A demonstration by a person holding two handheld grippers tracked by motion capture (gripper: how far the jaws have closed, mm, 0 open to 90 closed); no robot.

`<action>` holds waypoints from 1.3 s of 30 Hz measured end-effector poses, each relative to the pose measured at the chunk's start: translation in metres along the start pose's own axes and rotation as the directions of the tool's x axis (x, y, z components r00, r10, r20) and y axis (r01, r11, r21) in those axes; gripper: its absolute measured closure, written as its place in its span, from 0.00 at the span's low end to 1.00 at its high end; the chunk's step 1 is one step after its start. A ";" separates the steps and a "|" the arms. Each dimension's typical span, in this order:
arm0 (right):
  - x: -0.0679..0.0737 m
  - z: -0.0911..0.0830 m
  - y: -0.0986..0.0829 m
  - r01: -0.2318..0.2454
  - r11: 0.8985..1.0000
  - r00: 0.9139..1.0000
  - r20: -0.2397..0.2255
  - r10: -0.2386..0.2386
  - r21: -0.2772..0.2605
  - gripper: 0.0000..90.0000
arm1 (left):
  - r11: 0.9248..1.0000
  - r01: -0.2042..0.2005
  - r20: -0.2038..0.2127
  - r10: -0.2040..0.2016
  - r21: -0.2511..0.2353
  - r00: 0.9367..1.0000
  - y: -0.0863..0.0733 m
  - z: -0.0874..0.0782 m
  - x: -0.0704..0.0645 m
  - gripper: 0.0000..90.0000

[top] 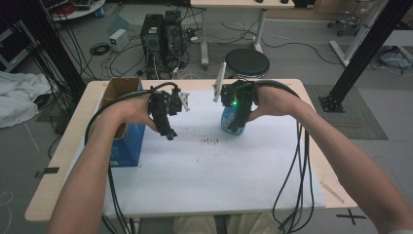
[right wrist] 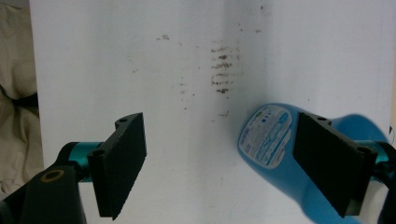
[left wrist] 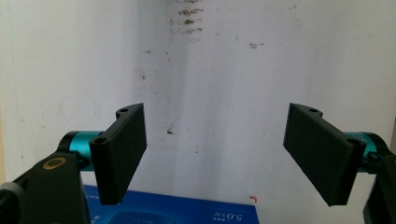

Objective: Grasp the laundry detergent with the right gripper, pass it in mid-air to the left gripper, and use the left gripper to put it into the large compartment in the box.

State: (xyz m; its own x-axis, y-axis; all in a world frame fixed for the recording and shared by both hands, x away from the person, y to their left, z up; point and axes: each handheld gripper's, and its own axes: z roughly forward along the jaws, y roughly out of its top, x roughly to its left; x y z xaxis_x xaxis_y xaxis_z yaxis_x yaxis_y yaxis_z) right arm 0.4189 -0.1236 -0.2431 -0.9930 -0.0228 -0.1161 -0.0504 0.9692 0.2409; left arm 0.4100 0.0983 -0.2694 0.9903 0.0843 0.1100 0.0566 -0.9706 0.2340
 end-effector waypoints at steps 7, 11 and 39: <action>0.003 -0.002 -0.038 -0.089 0.996 0.996 0.013 0.089 0.015 0.19 | 1.000 0.005 -0.001 -0.005 -0.003 1.000 -0.001 -0.002 0.000 0.24; 0.000 -0.002 -0.055 -0.171 0.985 0.985 0.024 0.170 0.017 0.19 | 1.000 0.004 -0.002 -0.004 -0.007 1.000 -0.001 -0.001 0.001 0.24; -0.029 0.062 -0.114 -0.497 0.770 0.816 0.086 0.571 -0.399 0.19 | 1.000 -0.007 -0.007 0.007 -0.020 1.000 0.002 0.006 -0.002 0.24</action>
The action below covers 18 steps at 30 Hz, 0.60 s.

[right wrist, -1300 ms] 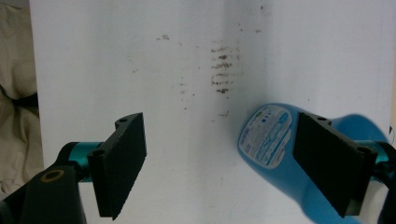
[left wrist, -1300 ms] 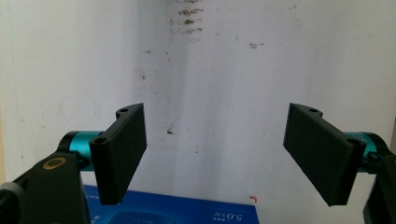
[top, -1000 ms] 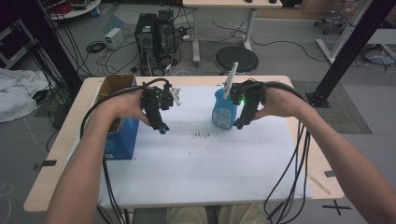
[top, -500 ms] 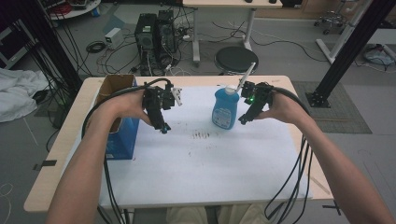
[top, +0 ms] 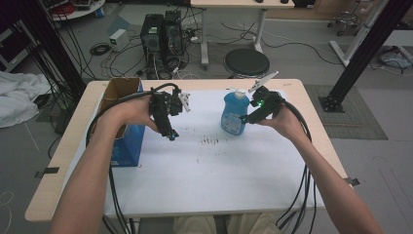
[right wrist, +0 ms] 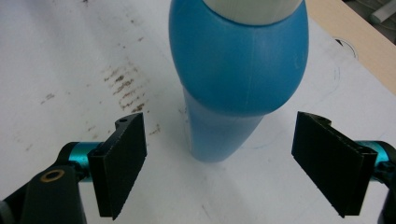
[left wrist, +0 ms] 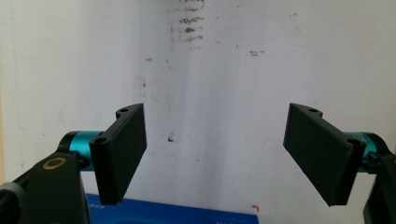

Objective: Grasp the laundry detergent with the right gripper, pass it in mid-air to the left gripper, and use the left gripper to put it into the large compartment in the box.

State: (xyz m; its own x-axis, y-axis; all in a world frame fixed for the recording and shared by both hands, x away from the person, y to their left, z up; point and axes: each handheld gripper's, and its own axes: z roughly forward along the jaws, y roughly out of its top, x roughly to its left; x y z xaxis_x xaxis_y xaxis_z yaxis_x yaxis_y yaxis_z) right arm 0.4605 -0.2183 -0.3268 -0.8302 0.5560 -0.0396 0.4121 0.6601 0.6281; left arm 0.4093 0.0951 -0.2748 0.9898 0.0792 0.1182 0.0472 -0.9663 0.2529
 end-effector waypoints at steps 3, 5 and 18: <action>-0.001 0.009 -0.005 -0.017 1.000 1.000 0.009 0.017 -0.014 0.19 | 1.000 -0.002 0.003 0.002 0.002 1.000 0.000 0.002 0.000 0.24; -0.001 0.016 -0.008 -0.028 0.999 1.000 0.010 0.028 -0.028 0.19 | 1.000 0.000 0.003 0.000 0.000 1.000 0.000 0.002 0.000 0.24; -0.003 0.033 -0.018 -0.060 0.987 0.998 0.011 0.062 -0.149 0.19 | 1.000 0.012 0.017 -0.012 -0.006 1.000 -0.005 0.008 -0.002 0.24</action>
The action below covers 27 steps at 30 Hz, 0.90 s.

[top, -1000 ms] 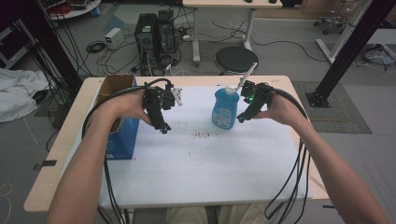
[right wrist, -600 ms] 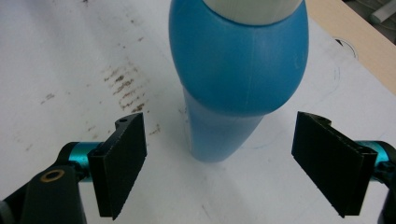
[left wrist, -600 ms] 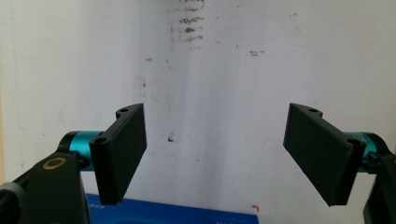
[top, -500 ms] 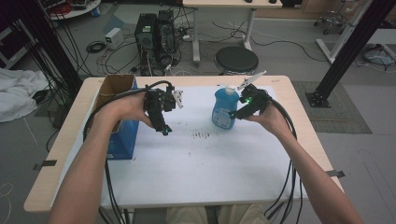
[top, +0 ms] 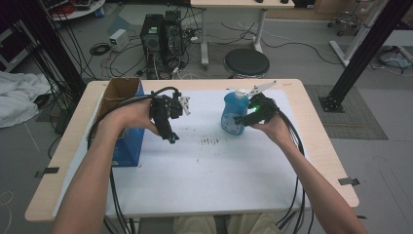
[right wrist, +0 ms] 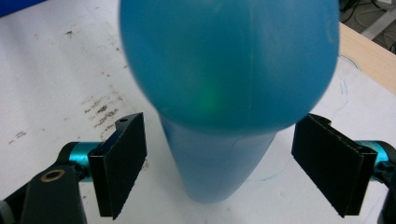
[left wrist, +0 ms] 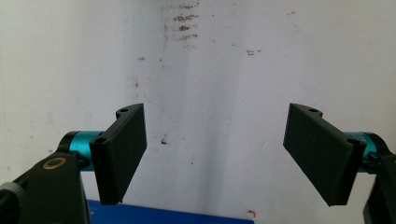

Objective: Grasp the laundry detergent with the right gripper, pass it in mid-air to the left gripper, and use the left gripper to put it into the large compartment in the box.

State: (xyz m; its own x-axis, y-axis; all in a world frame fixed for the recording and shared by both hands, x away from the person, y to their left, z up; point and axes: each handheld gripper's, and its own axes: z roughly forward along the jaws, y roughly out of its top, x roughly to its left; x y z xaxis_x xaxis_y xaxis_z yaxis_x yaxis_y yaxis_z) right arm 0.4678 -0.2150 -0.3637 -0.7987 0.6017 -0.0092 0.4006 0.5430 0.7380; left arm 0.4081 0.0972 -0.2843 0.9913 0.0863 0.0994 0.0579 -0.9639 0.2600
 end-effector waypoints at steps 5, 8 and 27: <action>-0.001 0.006 -0.003 -0.008 1.000 1.000 0.014 0.009 -0.021 0.19 | 1.000 0.005 0.001 -0.005 0.001 1.000 -0.003 0.002 0.001 0.24; -0.002 0.008 -0.005 -0.013 0.999 1.000 0.009 0.013 -0.045 0.19 | 1.000 0.010 0.005 -0.010 0.001 1.000 -0.004 0.003 0.001 0.24; -0.001 0.018 -0.009 -0.022 0.995 1.000 -0.023 0.020 -0.095 0.30 | 1.000 0.016 0.013 -0.016 0.001 1.000 -0.008 0.008 0.001 0.24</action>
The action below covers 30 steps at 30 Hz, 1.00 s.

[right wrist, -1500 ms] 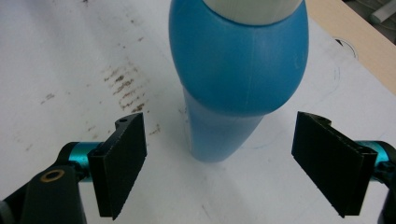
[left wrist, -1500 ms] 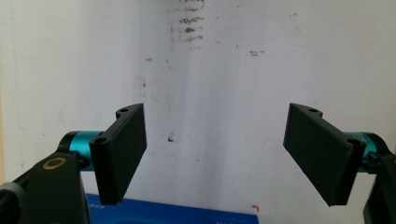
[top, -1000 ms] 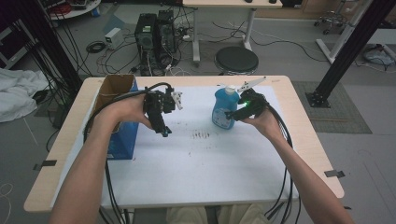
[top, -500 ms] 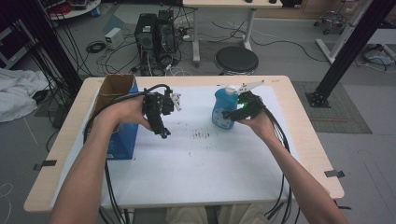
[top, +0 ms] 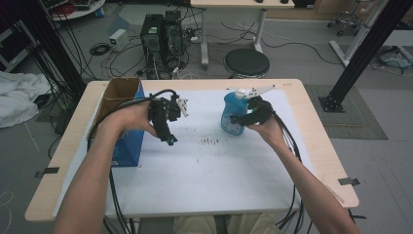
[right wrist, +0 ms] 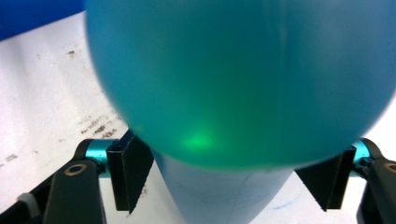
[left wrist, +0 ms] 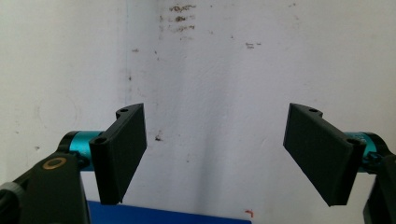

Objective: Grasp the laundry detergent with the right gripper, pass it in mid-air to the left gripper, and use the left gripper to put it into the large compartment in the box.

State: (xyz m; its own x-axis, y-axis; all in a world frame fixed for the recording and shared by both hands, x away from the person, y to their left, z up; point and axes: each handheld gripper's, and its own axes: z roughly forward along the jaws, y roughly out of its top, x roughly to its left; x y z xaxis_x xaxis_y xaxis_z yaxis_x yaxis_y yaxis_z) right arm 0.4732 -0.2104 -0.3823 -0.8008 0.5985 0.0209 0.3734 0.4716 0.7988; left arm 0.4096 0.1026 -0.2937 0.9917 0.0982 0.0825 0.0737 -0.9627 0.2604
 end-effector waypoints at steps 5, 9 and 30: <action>-0.001 0.002 -0.002 -0.007 1.000 1.000 -0.013 0.007 -0.008 0.34 | 1.000 0.003 0.002 -0.003 0.000 1.000 -0.001 0.001 0.001 0.24; -0.001 0.002 -0.001 -0.010 1.000 1.000 -0.028 0.009 -0.019 0.37 | 1.000 0.001 0.002 -0.001 0.001 1.000 -0.001 0.001 0.001 0.24; -0.004 0.009 -0.005 0.000 1.000 0.999 -0.045 -0.001 -0.016 0.47 | 1.000 0.000 0.007 0.000 0.006 1.000 0.000 0.004 0.002 0.24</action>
State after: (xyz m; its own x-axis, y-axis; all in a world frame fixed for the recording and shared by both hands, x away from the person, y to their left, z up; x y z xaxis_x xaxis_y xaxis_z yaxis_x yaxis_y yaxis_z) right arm 0.4785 -0.2089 -0.3919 -0.8213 0.5686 0.0470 0.3656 0.4613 0.8084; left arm 0.4119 0.1023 -0.2973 0.9924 0.0966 0.0760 0.0744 -0.9643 0.2543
